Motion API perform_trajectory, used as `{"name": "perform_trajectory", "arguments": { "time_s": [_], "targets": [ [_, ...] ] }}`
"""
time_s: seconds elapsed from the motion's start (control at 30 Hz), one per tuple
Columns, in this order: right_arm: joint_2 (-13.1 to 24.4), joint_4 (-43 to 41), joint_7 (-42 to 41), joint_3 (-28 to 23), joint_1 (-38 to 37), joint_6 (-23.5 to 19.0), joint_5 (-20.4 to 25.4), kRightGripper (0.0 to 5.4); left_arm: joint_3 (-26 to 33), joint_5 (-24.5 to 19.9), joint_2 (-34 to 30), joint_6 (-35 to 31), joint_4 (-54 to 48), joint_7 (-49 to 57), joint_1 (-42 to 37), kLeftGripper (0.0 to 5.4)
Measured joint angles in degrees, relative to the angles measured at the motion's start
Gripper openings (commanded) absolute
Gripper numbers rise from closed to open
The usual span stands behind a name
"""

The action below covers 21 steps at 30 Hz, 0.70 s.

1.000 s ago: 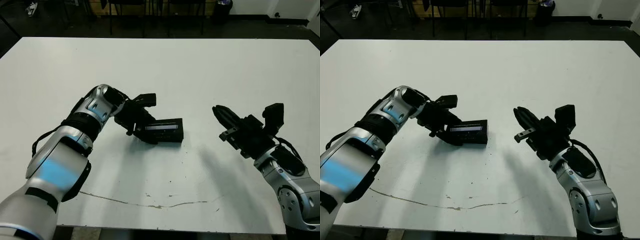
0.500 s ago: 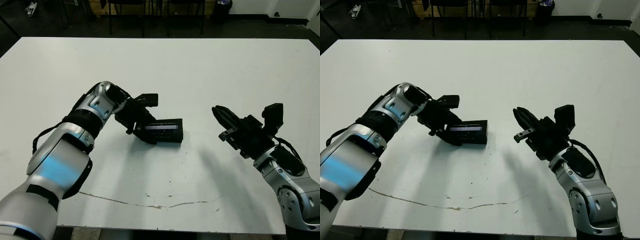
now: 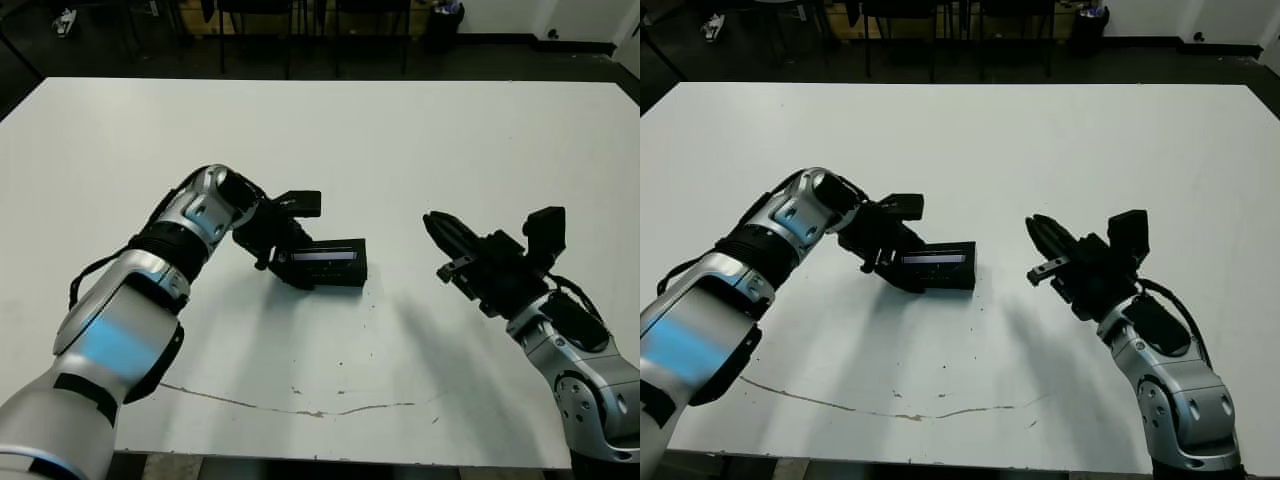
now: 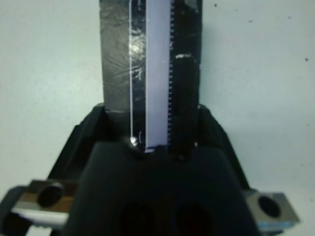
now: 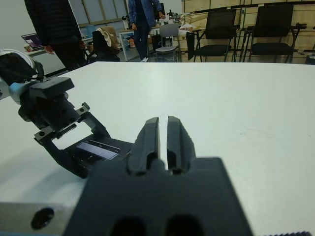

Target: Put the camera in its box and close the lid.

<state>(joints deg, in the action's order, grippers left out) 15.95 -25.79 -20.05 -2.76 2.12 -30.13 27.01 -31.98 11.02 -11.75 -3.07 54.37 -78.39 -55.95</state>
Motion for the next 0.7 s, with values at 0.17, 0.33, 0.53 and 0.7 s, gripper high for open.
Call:
{"name": "perform_trajectory", "arguments": {
  "time_s": [0.17, 0.33, 0.53, 0.7],
  "targets": [
    [-0.17, 0.01, -0.08, 0.5, -0.1, 0.21, -0.03, 0.0, -0.39, 0.67, 0.61, -1.55, 0.14, 1.08, 0.0, 2.76],
    [-0.17, 0.01, -0.13, 0.54, -0.24, 0.45, -0.04, 0.0, -0.74, 0.98, 0.8, -2.95, -0.46, 1.55, 0.04, 2.76],
    [-0.18, 0.01, -0.13, 0.5, -0.28, 0.48, 0.39, 0.0, -1.64, 2.36, 0.3, -0.47, -3.47, 2.97, 0.8, 3.64],
    [-0.2, 0.01, -0.13, 0.44, -0.36, 0.46, 0.73, 0.0, -1.9, 2.43, 0.4, 3.42, -5.97, 6.37, 1.94, 4.54]
  ]
}}
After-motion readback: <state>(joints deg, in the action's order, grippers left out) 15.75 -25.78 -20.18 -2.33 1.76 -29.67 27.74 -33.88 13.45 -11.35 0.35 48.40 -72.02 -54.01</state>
